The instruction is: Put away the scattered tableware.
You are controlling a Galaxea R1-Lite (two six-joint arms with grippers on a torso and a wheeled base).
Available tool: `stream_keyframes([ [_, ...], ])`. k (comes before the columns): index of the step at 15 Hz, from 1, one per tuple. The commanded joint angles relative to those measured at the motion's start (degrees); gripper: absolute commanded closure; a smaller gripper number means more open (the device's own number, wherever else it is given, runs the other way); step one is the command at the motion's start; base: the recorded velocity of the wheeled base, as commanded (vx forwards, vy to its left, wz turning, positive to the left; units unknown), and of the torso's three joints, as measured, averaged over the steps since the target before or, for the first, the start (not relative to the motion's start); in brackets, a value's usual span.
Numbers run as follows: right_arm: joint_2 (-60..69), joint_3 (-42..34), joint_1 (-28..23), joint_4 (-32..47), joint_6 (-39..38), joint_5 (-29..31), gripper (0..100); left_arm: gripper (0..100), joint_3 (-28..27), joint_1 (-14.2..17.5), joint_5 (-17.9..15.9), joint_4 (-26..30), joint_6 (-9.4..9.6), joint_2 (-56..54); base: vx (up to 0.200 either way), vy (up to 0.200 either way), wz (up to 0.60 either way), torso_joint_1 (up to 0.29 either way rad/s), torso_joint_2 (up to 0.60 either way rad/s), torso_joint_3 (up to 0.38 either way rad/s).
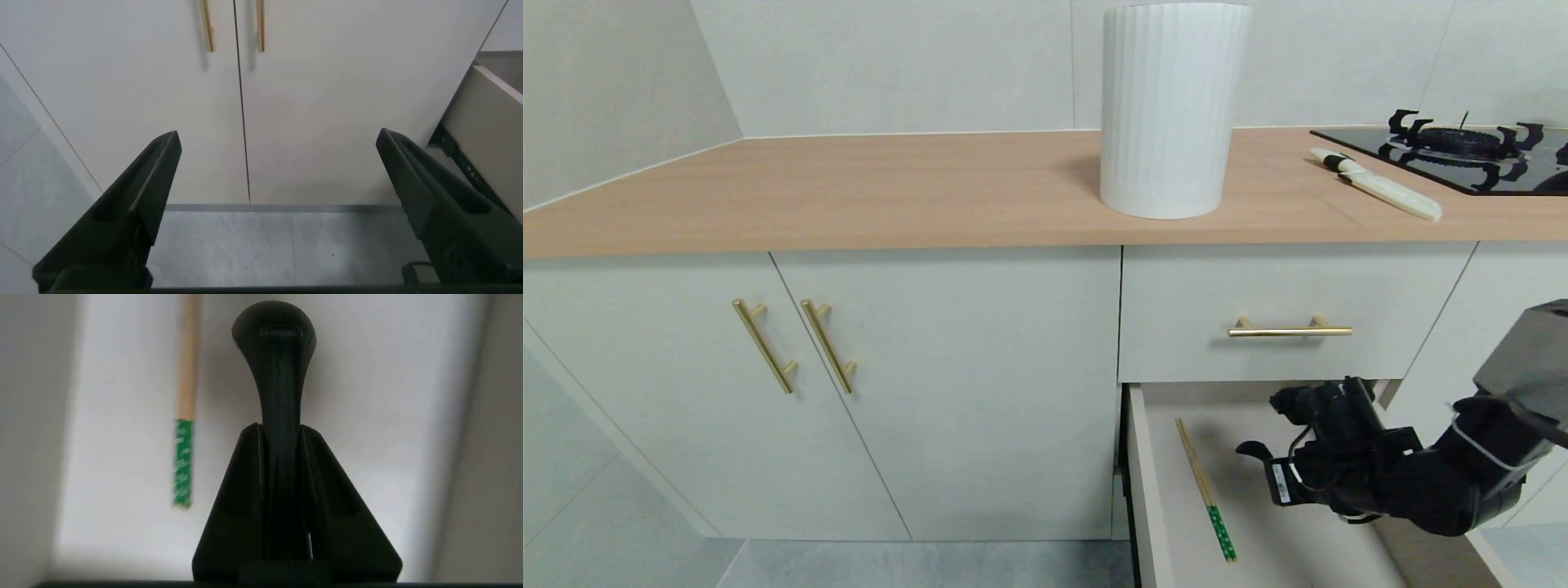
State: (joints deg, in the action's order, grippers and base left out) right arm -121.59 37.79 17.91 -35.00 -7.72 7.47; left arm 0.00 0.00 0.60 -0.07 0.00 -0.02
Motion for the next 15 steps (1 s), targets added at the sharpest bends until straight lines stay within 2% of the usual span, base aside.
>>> stream_keyframes([
  [1, -5.7, 0.0, 0.3, -1.6, -0.1, 0.8, 100, 0, 0.0, 0.0, 0.0, 0.0, 0.0, 0.0, 0.0, 0.0, 0.0, 0.0, 0.0, 0.0],
  [3, -8.0, -0.3, 0.7, -3.9, -0.2, 2.6, 100, 0, 0.0, 0.0, 0.0, 0.0, 0.0, 0.0, 0.0, 0.0, 0.0, 0.0, 0.0, 0.0],
  [14, -9.5, 0.0, 0.6, -6.0, -1.0, 3.2, 100, 0, 0.0, 0.0, 0.0, 0.0, 0.0, 0.0, 0.0, 0.0, 0.0, 0.0, 0.0, 0.0],
  [15, -9.6, 0.0, 0.6, -6.0, -1.0, 3.2, 0, 0, 0.0, 0.0, 0.0, 0.0, 0.0, 0.0, 0.0, 0.0, 0.0, 0.0, 0.0, 0.0],
])
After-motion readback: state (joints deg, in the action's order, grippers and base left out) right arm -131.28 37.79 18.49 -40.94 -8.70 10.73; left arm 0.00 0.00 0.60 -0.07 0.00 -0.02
